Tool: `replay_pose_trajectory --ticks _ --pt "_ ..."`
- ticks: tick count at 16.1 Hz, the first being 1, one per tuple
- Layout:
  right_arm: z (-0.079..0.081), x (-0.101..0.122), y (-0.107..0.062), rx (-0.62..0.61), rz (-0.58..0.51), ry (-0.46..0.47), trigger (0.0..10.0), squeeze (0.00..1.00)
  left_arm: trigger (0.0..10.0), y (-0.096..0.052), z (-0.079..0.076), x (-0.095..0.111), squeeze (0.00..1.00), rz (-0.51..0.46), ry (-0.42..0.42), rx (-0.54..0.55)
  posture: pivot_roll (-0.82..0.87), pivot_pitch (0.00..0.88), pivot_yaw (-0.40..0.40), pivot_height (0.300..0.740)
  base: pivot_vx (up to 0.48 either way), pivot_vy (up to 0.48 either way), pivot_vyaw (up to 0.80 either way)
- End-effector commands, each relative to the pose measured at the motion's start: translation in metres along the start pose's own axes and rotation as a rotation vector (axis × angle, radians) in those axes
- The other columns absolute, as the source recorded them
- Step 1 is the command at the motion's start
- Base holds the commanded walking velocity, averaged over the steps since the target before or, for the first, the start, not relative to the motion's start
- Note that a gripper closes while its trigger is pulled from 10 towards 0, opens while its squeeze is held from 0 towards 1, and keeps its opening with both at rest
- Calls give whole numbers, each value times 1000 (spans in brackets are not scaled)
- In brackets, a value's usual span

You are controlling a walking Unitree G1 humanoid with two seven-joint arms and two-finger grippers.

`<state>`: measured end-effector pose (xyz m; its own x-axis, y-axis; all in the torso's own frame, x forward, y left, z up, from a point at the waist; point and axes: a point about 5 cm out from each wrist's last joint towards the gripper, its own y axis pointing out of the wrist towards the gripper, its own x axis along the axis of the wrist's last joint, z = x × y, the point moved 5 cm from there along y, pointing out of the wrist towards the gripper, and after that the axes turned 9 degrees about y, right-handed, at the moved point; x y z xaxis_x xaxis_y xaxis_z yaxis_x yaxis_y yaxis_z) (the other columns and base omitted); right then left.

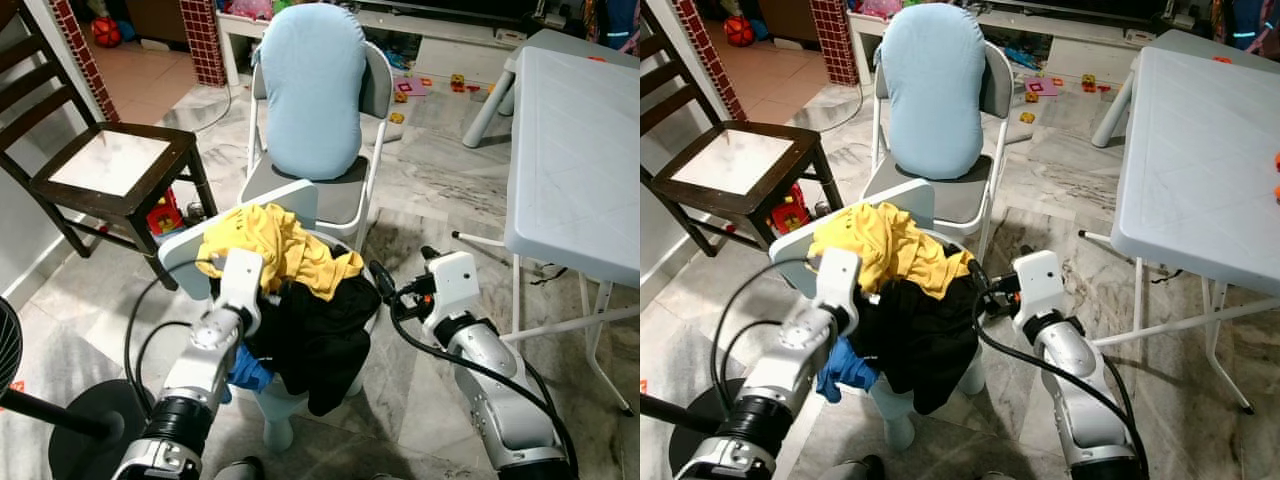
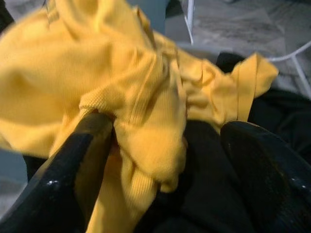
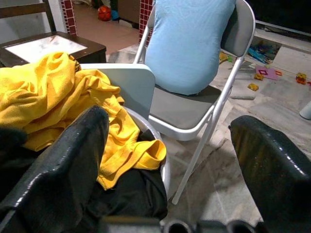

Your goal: Hang hanger

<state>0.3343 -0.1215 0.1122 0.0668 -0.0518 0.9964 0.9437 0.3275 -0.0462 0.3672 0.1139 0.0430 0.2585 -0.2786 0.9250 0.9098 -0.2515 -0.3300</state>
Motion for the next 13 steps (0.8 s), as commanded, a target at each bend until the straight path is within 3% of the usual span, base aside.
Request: replay_pose_trajectory --ticks 1,8,10,13 --pt "0 3 -3 2 -4 -18 10000 0 0 0 -1 -4 0 4 17 -1 -42 151 -40 740 0 0 0" --pt "3 -5 -7 2 19 -14 10000 0 0 -4 14 -15 0 2 42 58 -21 177 -49 740 0 0 0" --pt "6 -6 -8 13 23 -15 10000 0 0 -5 15 -19 0 12 6 62 -10 192 -50 740 0 0 0" --pt "7 -5 -7 17 23 -17 10000 0 0 -6 18 -9 0 -34 16 89 -7 203 -49 740 0 0 0"
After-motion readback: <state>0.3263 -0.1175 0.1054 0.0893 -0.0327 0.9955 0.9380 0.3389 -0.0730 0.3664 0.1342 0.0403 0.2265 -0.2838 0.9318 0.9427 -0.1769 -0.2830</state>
